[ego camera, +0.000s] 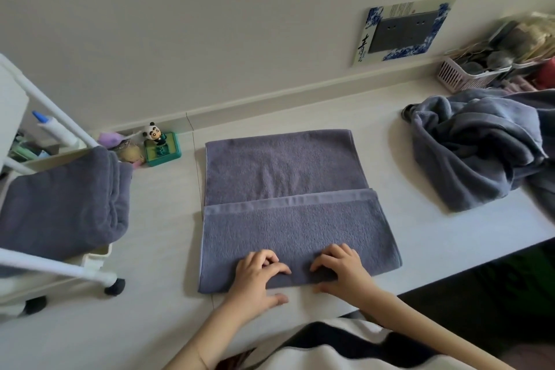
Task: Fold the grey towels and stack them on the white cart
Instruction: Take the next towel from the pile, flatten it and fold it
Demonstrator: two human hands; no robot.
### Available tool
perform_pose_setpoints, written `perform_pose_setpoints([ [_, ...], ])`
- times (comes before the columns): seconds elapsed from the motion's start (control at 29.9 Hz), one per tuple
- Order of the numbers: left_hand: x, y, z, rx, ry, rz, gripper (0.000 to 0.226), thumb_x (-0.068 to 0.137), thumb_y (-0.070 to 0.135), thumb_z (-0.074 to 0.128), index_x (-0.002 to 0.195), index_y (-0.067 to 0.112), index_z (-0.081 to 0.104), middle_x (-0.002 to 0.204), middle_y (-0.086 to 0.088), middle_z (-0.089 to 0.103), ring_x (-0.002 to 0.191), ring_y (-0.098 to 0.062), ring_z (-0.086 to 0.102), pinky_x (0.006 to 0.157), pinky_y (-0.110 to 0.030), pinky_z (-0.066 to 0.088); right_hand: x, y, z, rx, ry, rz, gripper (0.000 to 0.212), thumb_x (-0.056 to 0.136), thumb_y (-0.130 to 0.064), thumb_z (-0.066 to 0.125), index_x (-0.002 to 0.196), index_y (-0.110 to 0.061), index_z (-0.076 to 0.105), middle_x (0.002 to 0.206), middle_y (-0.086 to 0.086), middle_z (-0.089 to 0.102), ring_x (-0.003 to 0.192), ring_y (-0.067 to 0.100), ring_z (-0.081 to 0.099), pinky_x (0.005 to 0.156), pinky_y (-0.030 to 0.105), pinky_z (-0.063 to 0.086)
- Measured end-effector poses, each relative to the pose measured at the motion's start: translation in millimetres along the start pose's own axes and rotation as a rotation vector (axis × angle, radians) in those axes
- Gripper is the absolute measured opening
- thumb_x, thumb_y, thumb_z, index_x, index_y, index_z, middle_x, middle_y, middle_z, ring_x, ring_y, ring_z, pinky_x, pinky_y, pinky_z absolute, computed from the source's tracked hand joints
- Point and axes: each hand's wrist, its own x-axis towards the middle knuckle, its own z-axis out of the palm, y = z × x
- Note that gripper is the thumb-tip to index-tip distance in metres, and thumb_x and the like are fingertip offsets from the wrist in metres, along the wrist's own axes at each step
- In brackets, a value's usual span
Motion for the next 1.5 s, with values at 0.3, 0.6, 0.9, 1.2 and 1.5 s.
perform_pose_setpoints([
  [0.3,2.5,0.3,4.7,-0.018,0.277,-0.055,0.018,0.068,0.045,0.063,0.080,0.031,0.061,0.089,0.015,0.055,0.086,-0.005,0.043,0.073,-0.029,0.036,1.6,-15.5,3.5,-0.146,0.174,0.059,0.020,0.065,-0.043,0.057,0.071,-0.025,0.063,0.089,-0.008,0.061,0.091,0.014,0.043,0.075,0.031,0.037],
  [0.6,15.0,40.2,-62.6,-0.149,-0.187,-0.313,0.019,0.077,0.043,0.071,0.079,0.031,0.057,0.075,0.012,0.059,0.077,-0.010,0.056,0.064,-0.024,0.038,15.1,-45.4,-59.0,-0.152,-0.289,0.211,0.018,0.095,-0.036,0.048,0.102,-0.020,0.049,0.094,0.002,0.065,0.083,0.023,0.058,0.070,0.033,0.043],
  [0.9,50.4,37.3,-150.2,-0.242,-0.530,-0.268,0.018,0.083,0.039,0.069,0.083,0.020,0.067,0.061,0.018,0.058,0.058,0.005,0.050,0.062,-0.016,0.039,75.5,-83.2,-143.0,-0.103,-0.624,0.164,0.026,0.094,-0.042,0.049,0.107,-0.020,0.055,0.114,0.001,0.060,0.100,0.019,0.054,0.078,0.029,0.038],
  [1.2,152.6,-32.3,-134.0,0.103,-0.285,-0.380,0.044,0.094,0.058,0.035,0.092,0.019,0.056,0.108,-0.005,0.061,0.104,-0.025,0.055,0.081,-0.032,0.042,188.1,-0.5,-109.0,-0.297,-0.469,0.381,0.055,0.094,-0.058,0.033,0.122,-0.014,0.052,0.124,0.010,0.057,0.114,0.029,0.051,0.092,0.039,0.038],
  [1.5,145.3,-38.9,-124.3,0.340,-0.139,-0.153,0.033,0.096,0.051,0.036,0.094,0.020,0.047,0.098,0.001,0.064,0.094,-0.023,0.057,0.079,-0.032,0.035,168.6,17.5,-92.2,-0.344,-0.231,0.222,0.040,0.090,-0.058,0.043,0.110,-0.025,0.051,0.105,-0.002,0.064,0.096,0.023,0.058,0.075,0.030,0.037],
])
